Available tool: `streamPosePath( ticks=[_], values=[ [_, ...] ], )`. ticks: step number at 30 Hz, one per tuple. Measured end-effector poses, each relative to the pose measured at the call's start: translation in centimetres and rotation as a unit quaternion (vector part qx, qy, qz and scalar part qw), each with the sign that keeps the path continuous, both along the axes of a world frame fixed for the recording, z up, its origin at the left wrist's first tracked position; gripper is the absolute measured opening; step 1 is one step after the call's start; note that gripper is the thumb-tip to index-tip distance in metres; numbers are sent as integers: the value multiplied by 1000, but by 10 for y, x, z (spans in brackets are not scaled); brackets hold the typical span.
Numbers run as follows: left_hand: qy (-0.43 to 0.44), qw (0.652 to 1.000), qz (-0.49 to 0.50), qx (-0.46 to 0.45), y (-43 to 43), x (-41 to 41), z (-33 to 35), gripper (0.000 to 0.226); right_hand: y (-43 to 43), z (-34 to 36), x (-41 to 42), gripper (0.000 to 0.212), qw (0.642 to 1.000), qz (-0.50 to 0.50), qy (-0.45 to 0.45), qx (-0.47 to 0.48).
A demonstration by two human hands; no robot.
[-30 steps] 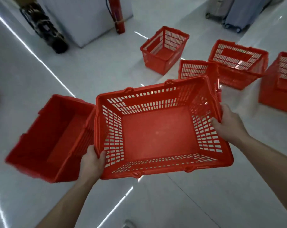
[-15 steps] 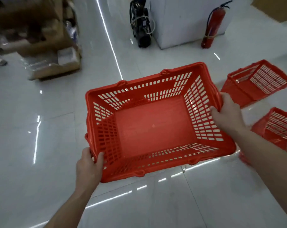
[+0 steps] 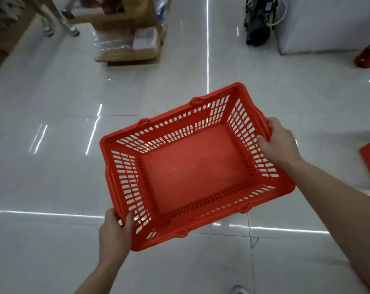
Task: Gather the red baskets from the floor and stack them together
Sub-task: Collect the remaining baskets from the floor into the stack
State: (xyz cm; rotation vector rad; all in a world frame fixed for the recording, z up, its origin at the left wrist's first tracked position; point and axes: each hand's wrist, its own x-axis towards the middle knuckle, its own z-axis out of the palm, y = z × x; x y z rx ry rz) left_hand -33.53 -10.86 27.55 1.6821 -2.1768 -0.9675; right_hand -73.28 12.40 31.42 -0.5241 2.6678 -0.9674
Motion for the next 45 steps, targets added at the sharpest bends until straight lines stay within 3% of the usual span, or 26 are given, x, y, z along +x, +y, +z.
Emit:
streamPosePath(
  ticks=[8,13,18,25,30,36,42,45],
  values=[
    [-67,995,4,73,22,-12,-45,28,-1,-62,-17,55,995,46,-84,39],
    [-217,972,-77,40,37,-27,-37,91,16,-79,-8,79,977,95,-118,149],
    [-227,955,-192,-1,63,-82,-10,86,69,-53,-19,82,961,115,-77,240],
    [-195,908,-366,-61,154,-216,14,85,229,-6,-54,78,966,-21,-47,255],
    [-160,842,-509,-76,268,-284,-1,79,390,1,-27,81,942,-169,-68,281],
    [-151,745,-646,-70,407,-310,-22,82,561,-6,75,80,887,-333,-121,297],
    [-158,660,-729,-90,536,-319,-22,84,691,-17,181,84,832,-461,-177,251],
    [-155,636,-749,-101,604,-330,-20,83,740,-27,214,89,813,-489,-203,242]
  ],
)
